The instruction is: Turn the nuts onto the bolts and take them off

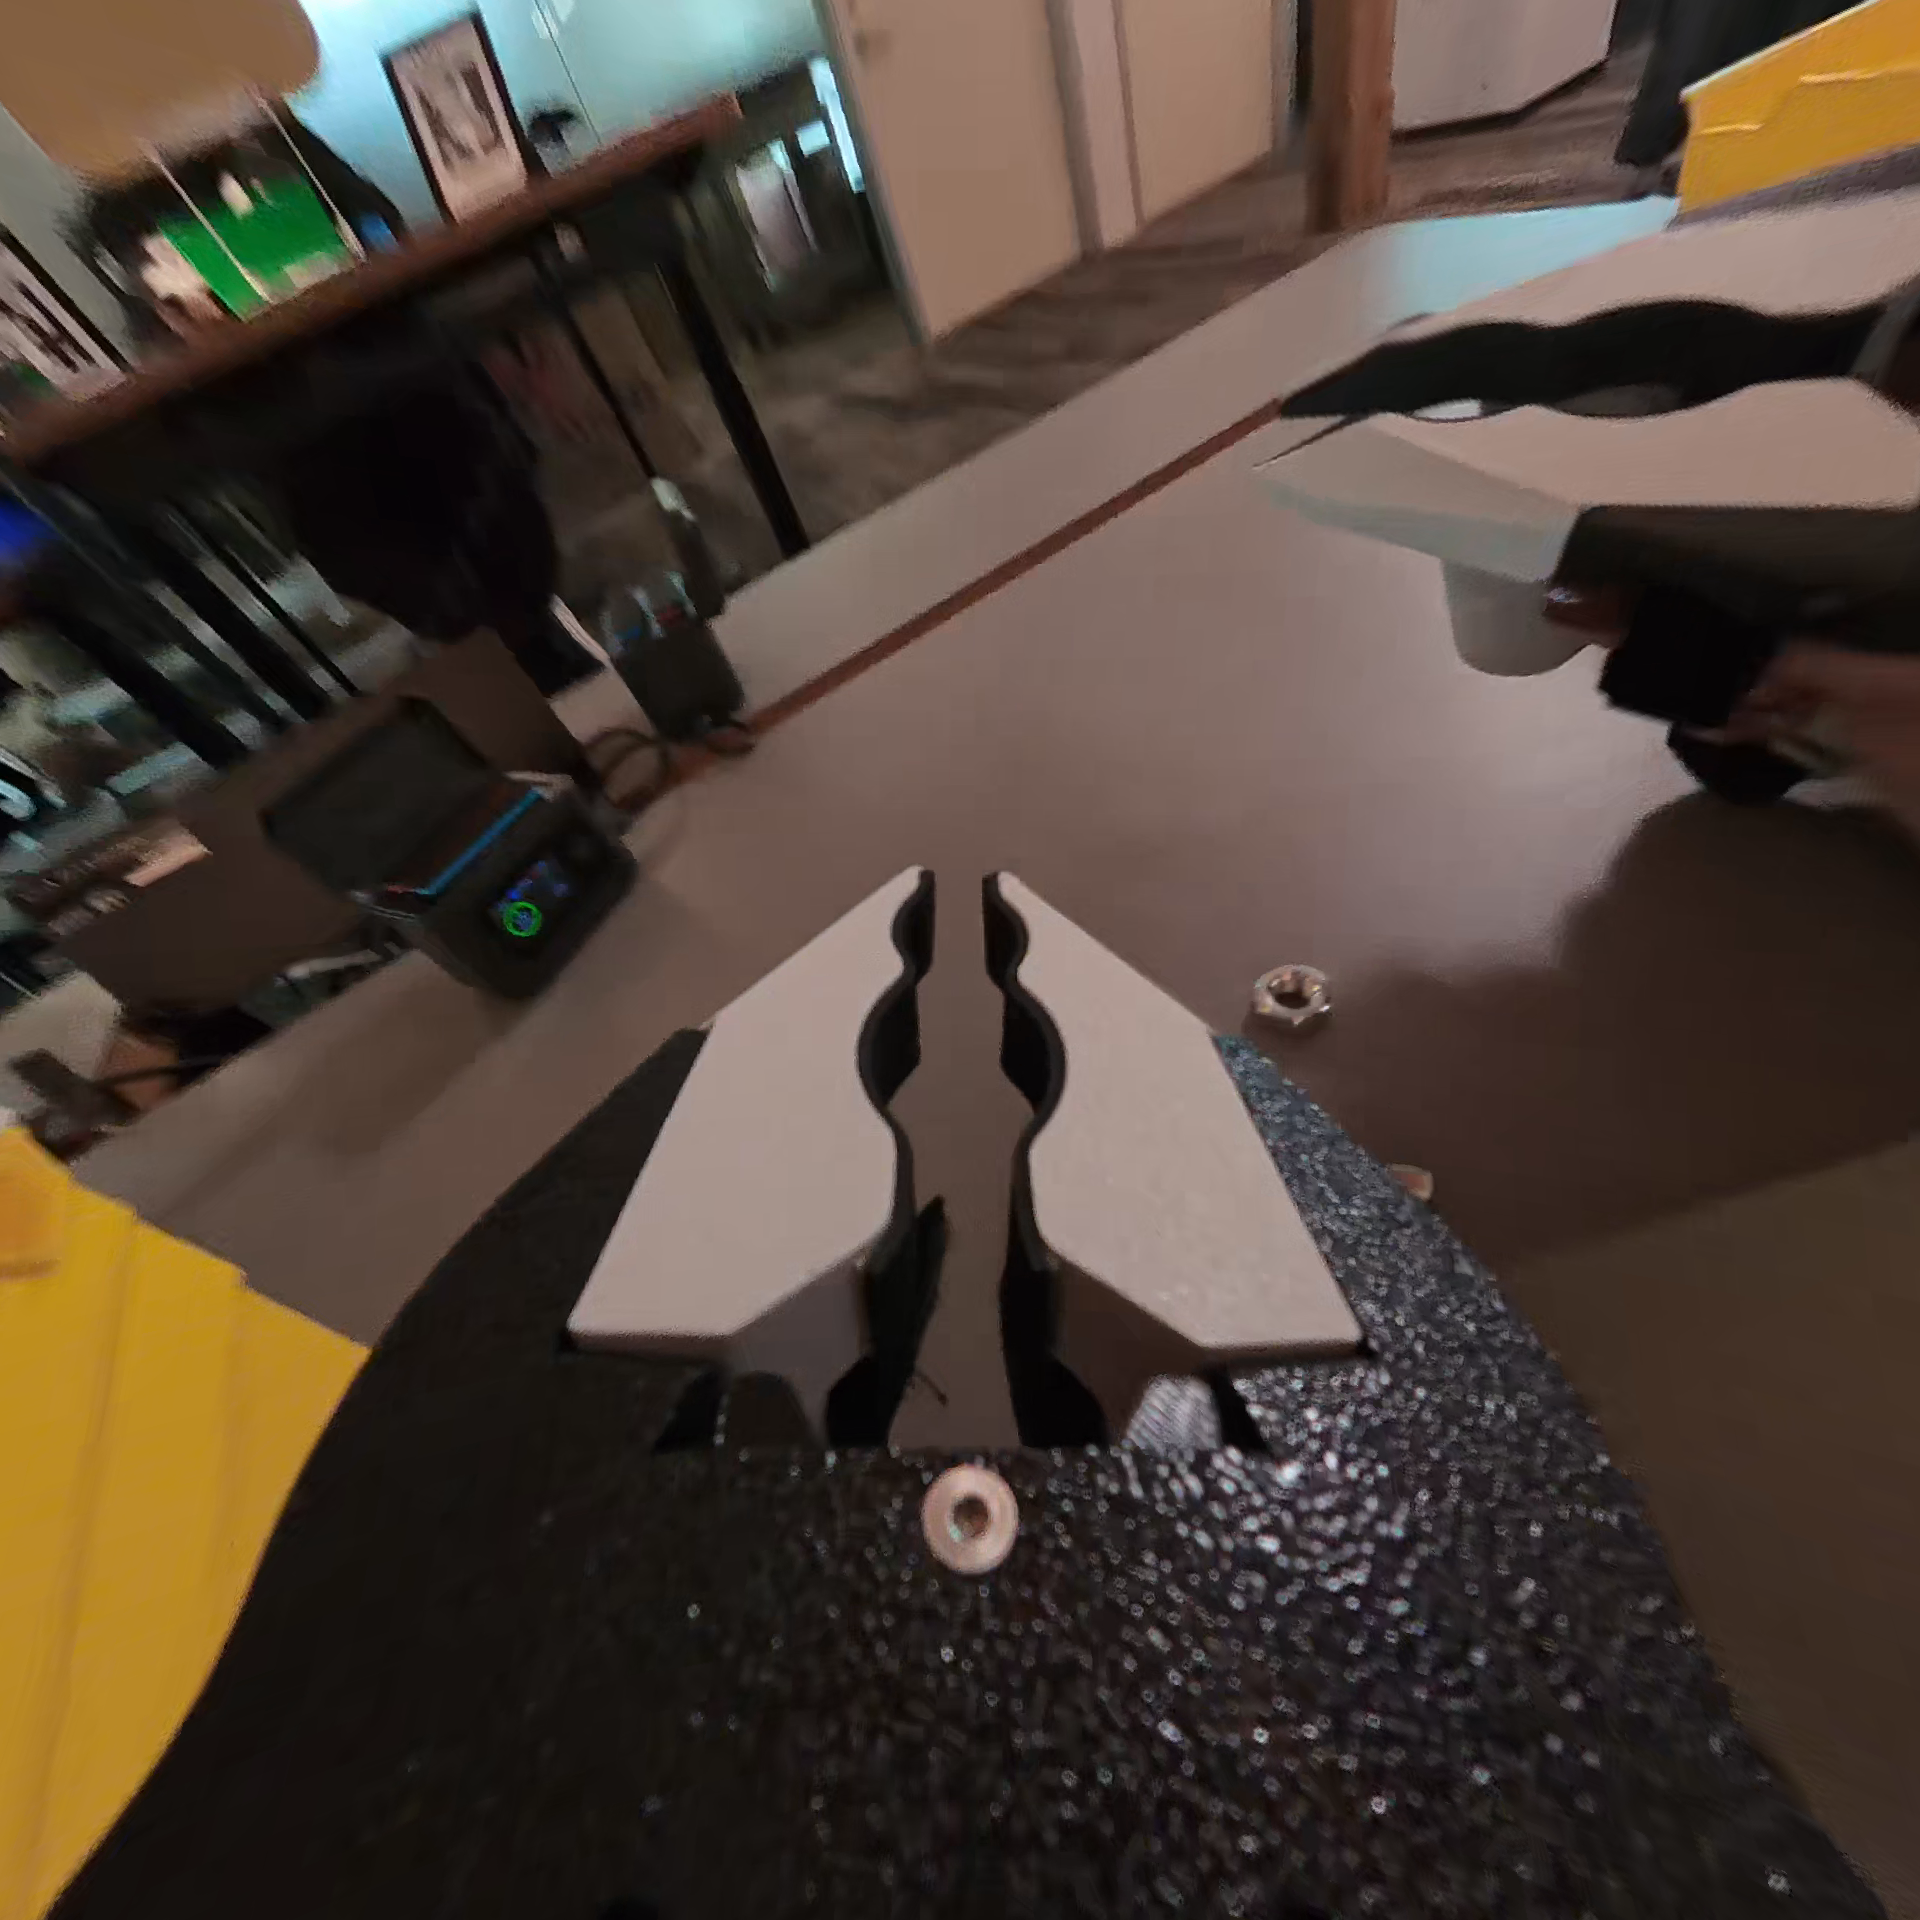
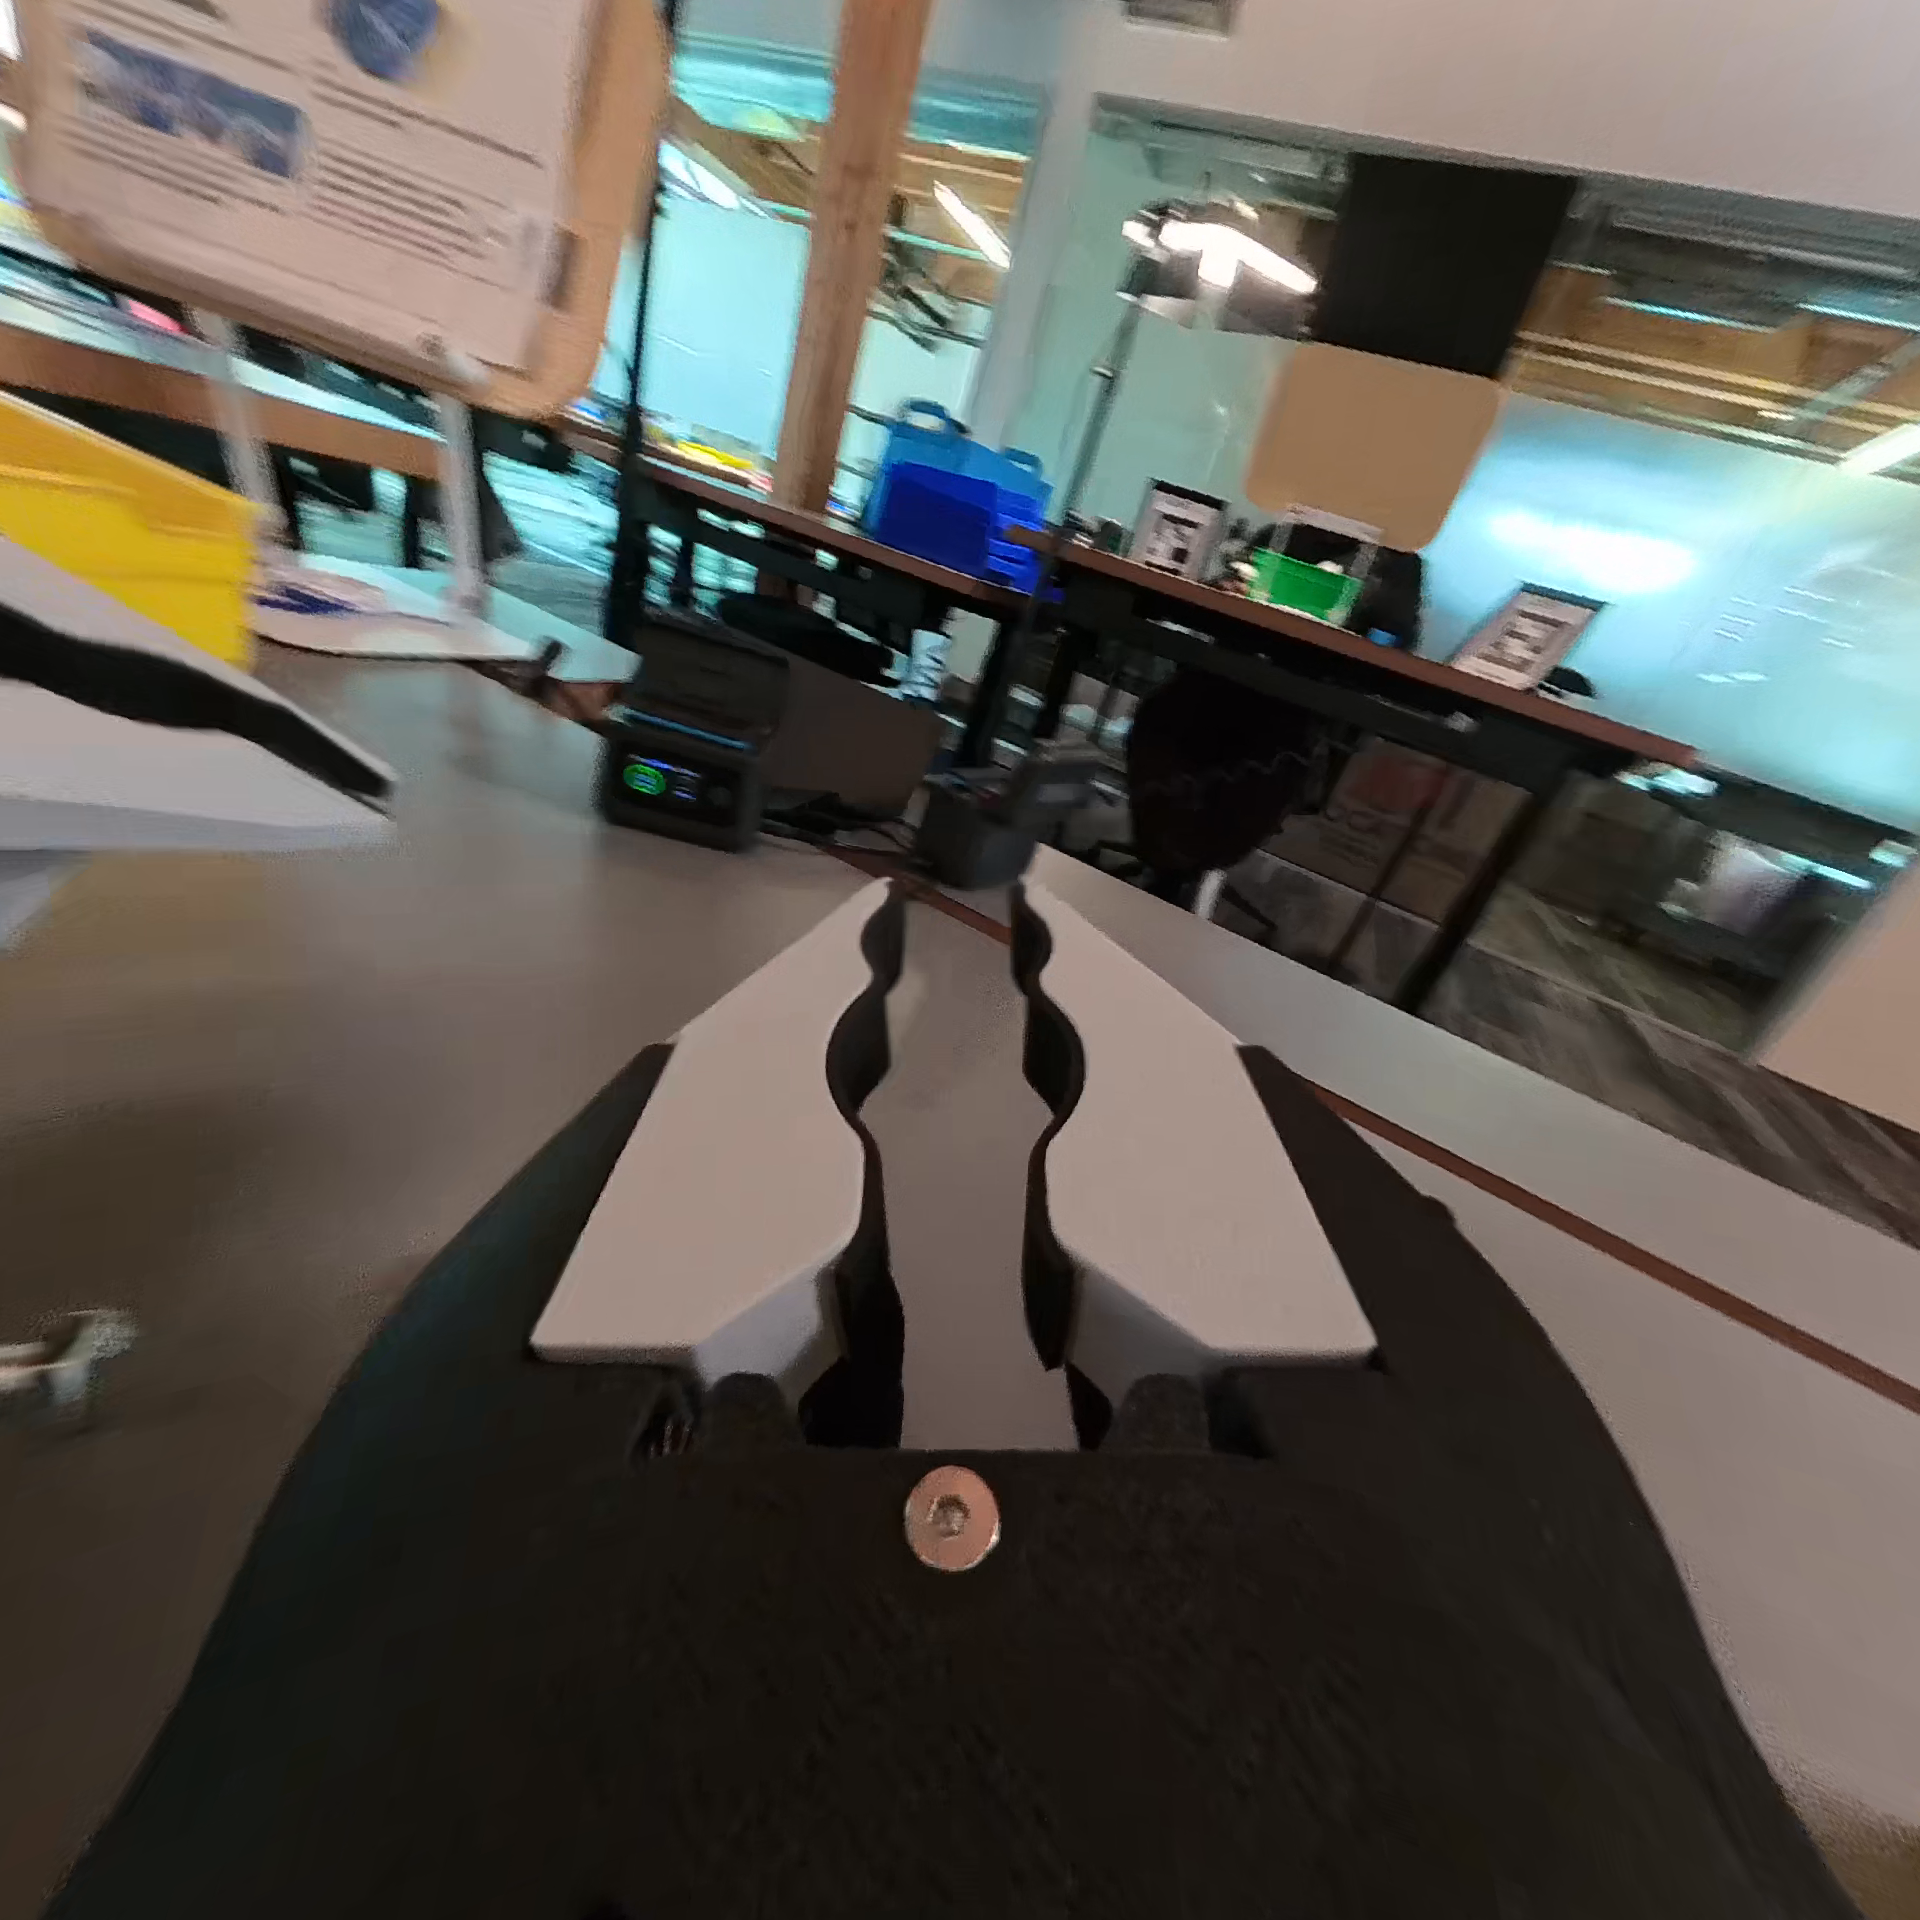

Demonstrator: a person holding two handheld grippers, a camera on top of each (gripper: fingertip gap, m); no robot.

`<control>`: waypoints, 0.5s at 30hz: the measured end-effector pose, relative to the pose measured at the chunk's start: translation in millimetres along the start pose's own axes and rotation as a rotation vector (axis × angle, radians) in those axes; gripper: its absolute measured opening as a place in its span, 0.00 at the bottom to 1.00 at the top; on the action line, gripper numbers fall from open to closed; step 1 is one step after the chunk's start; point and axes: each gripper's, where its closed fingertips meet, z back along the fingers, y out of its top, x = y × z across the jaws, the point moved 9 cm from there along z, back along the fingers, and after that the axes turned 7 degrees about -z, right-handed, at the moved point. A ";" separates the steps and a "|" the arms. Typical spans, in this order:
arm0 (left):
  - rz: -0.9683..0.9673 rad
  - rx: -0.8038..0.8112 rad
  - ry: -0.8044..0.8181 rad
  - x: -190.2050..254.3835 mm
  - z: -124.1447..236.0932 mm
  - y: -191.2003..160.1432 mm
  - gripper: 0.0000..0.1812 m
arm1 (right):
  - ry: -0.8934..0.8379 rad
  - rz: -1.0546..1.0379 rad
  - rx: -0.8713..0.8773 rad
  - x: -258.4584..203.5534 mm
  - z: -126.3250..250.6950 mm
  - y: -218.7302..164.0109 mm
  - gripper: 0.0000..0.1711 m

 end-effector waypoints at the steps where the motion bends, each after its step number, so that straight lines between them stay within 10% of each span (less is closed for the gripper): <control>1: -0.026 0.028 0.019 1.5 2.2 -6.1 0.03 | 0.065 -0.023 0.023 -5.2 0.7 5.4 0.18; 8: 0.067 0.042 0.038 -15.0 1.7 -21.9 0.05 | 0.895 0.281 -0.384 -74.6 19.8 22.6 0.09; 15: 0.160 0.104 0.064 -26.0 8.1 -22.5 0.05 | 1.174 0.802 -0.792 -119.4 3.3 19.8 0.08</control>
